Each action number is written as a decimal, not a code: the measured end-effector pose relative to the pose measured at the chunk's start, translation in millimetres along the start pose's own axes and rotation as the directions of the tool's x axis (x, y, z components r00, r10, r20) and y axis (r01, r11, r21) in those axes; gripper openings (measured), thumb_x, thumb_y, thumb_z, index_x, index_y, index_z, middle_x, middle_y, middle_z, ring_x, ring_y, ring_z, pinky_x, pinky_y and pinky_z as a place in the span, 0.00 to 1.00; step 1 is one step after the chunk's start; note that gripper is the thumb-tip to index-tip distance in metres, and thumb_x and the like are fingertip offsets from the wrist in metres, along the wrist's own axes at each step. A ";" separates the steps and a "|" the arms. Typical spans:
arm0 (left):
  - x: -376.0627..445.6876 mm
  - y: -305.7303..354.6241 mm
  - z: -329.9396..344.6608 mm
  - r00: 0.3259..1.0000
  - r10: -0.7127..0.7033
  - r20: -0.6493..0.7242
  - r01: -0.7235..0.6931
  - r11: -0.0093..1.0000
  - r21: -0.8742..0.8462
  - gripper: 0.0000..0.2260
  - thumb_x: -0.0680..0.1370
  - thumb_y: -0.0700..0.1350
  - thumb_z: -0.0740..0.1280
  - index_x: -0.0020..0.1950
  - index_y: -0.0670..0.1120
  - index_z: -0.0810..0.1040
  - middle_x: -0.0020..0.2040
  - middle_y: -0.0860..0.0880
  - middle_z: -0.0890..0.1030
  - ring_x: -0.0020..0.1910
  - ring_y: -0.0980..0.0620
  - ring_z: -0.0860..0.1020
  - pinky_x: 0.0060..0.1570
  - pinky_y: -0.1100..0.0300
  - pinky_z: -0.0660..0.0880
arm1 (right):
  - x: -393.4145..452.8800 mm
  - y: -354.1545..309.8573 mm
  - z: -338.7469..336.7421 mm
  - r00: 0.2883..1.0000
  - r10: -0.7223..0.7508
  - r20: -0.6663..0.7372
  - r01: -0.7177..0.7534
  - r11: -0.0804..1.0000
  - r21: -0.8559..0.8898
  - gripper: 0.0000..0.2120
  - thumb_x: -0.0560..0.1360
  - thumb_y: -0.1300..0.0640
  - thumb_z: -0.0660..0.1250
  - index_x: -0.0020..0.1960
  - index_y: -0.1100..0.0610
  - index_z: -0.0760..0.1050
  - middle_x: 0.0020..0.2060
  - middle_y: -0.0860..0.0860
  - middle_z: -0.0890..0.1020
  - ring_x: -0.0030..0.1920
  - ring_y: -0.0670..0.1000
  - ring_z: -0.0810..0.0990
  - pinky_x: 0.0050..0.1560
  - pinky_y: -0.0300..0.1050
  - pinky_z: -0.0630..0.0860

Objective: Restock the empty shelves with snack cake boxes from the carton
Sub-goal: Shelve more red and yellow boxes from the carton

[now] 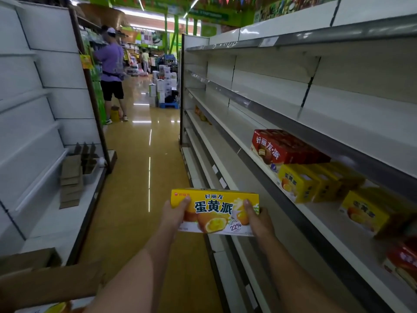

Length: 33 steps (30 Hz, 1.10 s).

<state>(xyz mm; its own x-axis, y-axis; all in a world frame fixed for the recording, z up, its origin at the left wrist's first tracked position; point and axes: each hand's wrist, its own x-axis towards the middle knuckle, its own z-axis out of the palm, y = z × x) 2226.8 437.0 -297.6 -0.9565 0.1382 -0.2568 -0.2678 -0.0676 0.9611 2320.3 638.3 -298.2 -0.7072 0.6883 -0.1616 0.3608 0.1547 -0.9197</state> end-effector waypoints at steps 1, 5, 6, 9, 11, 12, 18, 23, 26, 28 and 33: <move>15.0 5.0 2.0 1.000 0.014 -0.002 -0.014 1.000 0.003 0.14 0.76 0.50 0.68 0.58 0.43 0.73 0.54 0.42 0.80 0.47 0.46 0.78 0.41 0.55 0.74 | 13.8 -6.6 6.6 1.000 0.001 0.008 -0.001 1.000 0.016 0.28 0.70 0.31 0.62 0.54 0.55 0.70 0.50 0.56 0.80 0.47 0.56 0.82 0.53 0.56 0.78; 76.0 21.3 8.7 0.999 0.032 -0.009 -0.032 0.999 -0.008 0.13 0.76 0.49 0.69 0.56 0.45 0.73 0.53 0.43 0.80 0.47 0.46 0.78 0.38 0.57 0.75 | 70.1 -26.0 34.2 1.000 -0.006 0.023 0.004 0.998 0.062 0.27 0.71 0.34 0.64 0.54 0.56 0.72 0.46 0.55 0.82 0.42 0.55 0.84 0.48 0.56 0.81; 88.6 25.8 10.2 0.999 0.032 -0.011 -0.032 0.999 -0.013 0.12 0.77 0.49 0.68 0.56 0.46 0.72 0.53 0.43 0.79 0.48 0.45 0.78 0.38 0.57 0.75 | 82.0 -31.2 40.2 1.000 -0.003 0.022 0.002 0.998 0.058 0.26 0.72 0.34 0.64 0.54 0.57 0.72 0.46 0.55 0.82 0.42 0.54 0.84 0.48 0.55 0.81; 129.7 39.1 16.1 0.999 0.032 -0.016 -0.032 0.999 -0.003 0.15 0.77 0.50 0.67 0.60 0.46 0.71 0.53 0.44 0.78 0.47 0.47 0.77 0.35 0.58 0.72 | 119.7 -45.6 59.3 0.999 -0.001 0.039 -0.002 0.997 0.077 0.23 0.74 0.38 0.64 0.54 0.57 0.71 0.45 0.55 0.81 0.40 0.53 0.83 0.44 0.50 0.81; 163.0 49.1 22.5 0.999 0.039 -0.016 -0.039 0.999 0.008 0.15 0.77 0.50 0.67 0.60 0.45 0.71 0.54 0.43 0.78 0.45 0.47 0.78 0.35 0.57 0.72 | 148.7 -55.8 72.3 0.999 -0.008 0.047 0.003 0.994 0.106 0.26 0.72 0.36 0.65 0.55 0.57 0.71 0.45 0.55 0.82 0.39 0.53 0.84 0.45 0.52 0.82; 178.7 53.6 25.9 0.999 0.046 -0.014 -0.046 0.999 0.012 0.15 0.77 0.50 0.68 0.59 0.45 0.71 0.55 0.43 0.79 0.46 0.46 0.78 0.37 0.56 0.73 | 163.1 -60.5 77.8 0.998 -0.016 0.053 0.010 0.993 0.120 0.28 0.70 0.34 0.65 0.56 0.57 0.71 0.46 0.55 0.83 0.39 0.54 0.85 0.45 0.54 0.82; 266.9 86.3 63.9 0.995 0.096 -0.022 -0.095 0.995 0.011 0.18 0.77 0.52 0.67 0.62 0.44 0.70 0.56 0.44 0.78 0.50 0.46 0.77 0.43 0.53 0.73 | 260.3 -102.3 93.7 0.996 -0.075 0.044 0.072 0.994 0.077 0.25 0.73 0.35 0.63 0.56 0.55 0.70 0.42 0.53 0.83 0.37 0.52 0.84 0.44 0.51 0.82; 329.7 111.6 106.5 0.996 0.092 0.018 -0.092 0.996 -0.017 0.19 0.78 0.52 0.66 0.64 0.44 0.66 0.55 0.46 0.75 0.51 0.48 0.75 0.47 0.51 0.72 | 333.3 -130.3 97.4 0.989 -0.108 -0.101 0.110 0.994 0.016 0.31 0.71 0.32 0.62 0.59 0.56 0.69 0.53 0.56 0.78 0.49 0.56 0.80 0.51 0.52 0.78; 371.9 121.0 128.0 0.994 0.099 0.055 -0.097 0.994 -0.043 0.23 0.77 0.53 0.66 0.66 0.44 0.65 0.57 0.45 0.76 0.52 0.47 0.76 0.44 0.53 0.74 | 364.6 -137.7 104.2 0.976 -0.100 -0.194 0.105 0.994 0.013 0.31 0.71 0.32 0.62 0.59 0.57 0.70 0.56 0.57 0.77 0.54 0.58 0.78 0.54 0.54 0.76; 400.7 127.3 138.8 0.990 0.094 0.102 -0.089 0.995 -0.053 0.22 0.77 0.53 0.67 0.66 0.44 0.66 0.59 0.45 0.77 0.52 0.47 0.77 0.41 0.56 0.73 | 383.5 -142.7 109.4 0.965 -0.090 -0.247 0.097 0.995 0.016 0.29 0.73 0.35 0.62 0.59 0.59 0.70 0.54 0.56 0.77 0.51 0.56 0.78 0.50 0.49 0.74; 476.7 143.1 164.5 0.965 0.114 0.238 -0.105 0.993 -0.050 0.18 0.77 0.51 0.68 0.62 0.43 0.69 0.56 0.44 0.79 0.49 0.47 0.80 0.41 0.55 0.76 | 432.9 -152.8 128.4 0.921 -0.052 -0.386 0.083 0.994 0.065 0.25 0.72 0.35 0.63 0.53 0.56 0.70 0.53 0.57 0.79 0.52 0.57 0.79 0.53 0.52 0.75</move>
<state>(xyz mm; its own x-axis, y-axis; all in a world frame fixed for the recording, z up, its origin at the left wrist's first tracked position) 1751.6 655.8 -265.7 -0.9255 0.3611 -0.1142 -0.1715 -0.1306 0.9765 1881.1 821.6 -273.6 -0.4350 0.8997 0.0373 0.2607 0.1654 -0.9511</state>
